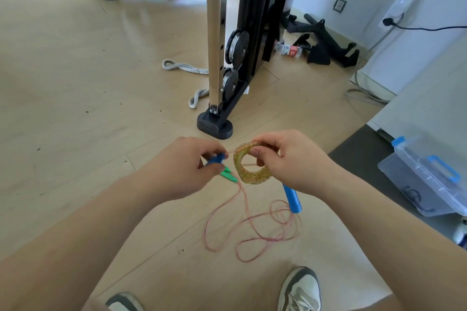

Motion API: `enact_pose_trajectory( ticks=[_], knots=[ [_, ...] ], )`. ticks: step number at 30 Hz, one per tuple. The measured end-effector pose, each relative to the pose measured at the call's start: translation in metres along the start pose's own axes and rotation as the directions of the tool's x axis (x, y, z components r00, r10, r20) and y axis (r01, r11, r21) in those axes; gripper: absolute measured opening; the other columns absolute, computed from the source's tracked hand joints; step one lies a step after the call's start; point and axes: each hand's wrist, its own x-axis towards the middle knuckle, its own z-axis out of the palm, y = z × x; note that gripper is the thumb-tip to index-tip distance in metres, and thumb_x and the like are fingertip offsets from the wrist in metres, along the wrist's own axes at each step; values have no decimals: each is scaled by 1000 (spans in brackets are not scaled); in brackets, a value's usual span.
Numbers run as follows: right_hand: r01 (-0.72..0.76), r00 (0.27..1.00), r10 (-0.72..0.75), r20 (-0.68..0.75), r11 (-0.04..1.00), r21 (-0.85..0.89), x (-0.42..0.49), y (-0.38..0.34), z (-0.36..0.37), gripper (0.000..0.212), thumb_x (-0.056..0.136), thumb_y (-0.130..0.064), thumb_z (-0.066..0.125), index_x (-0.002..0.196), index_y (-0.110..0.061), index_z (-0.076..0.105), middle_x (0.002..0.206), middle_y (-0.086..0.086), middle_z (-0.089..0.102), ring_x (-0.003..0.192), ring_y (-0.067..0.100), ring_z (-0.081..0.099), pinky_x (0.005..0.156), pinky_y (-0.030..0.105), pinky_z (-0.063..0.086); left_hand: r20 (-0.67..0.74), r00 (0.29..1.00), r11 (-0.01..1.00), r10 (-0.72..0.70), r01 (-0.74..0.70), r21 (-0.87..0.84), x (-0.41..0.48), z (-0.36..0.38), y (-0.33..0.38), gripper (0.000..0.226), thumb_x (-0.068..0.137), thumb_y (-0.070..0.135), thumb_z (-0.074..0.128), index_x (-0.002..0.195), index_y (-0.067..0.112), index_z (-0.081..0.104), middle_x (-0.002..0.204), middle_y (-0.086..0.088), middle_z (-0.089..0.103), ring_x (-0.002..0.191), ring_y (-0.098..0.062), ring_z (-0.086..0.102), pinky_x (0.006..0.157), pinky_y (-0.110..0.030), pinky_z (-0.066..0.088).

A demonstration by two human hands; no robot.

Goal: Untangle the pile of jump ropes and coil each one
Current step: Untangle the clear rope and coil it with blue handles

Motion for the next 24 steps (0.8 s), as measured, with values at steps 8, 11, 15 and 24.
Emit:
enact_pose_trajectory(
  ticks=[8, 11, 15, 24],
  knots=[
    [26, 991, -33, 127, 998, 62, -4, -16, 10, 21, 104, -31, 53, 96, -23, 70, 85, 1, 72, 76, 15, 64, 77, 34, 56, -291, 952, 867, -98, -62, -495, 4, 2, 6, 15, 98, 29, 64, 102, 40, 72, 80, 8, 75, 73, -10, 73, 74, -38, 62],
    [56, 994, -64, 88, 994, 97, -2, -19, 13, 18, 104, -30, 54, 98, -27, 71, 84, -4, 71, 79, 13, 66, 77, 33, 57, -220, 962, 787, -162, -9, -617, 3, 2, 17, 11, 101, 26, 61, 107, 30, 70, 81, -1, 77, 66, -11, 73, 60, -28, 61],
    [82, 995, -86, 51, 994, 74, 0, -19, 16, 19, 104, -29, 54, 105, -23, 72, 87, -2, 72, 81, 14, 66, 77, 33, 58, -162, 961, 721, -223, 51, -691, 5, 5, 15, 13, 100, 36, 61, 107, 30, 69, 86, 2, 79, 77, -16, 74, 73, -31, 61],
    [113, 992, -107, -64, 987, 111, 3, -15, 22, 26, 103, -22, 55, 85, -11, 70, 74, 11, 66, 59, 9, 49, 56, 20, 41, 36, 957, 456, -289, 170, -874, 3, 16, 15, 22, 102, 13, 60, 120, 8, 70, 101, -15, 78, 96, -32, 76, 92, -44, 60]
  ],
)
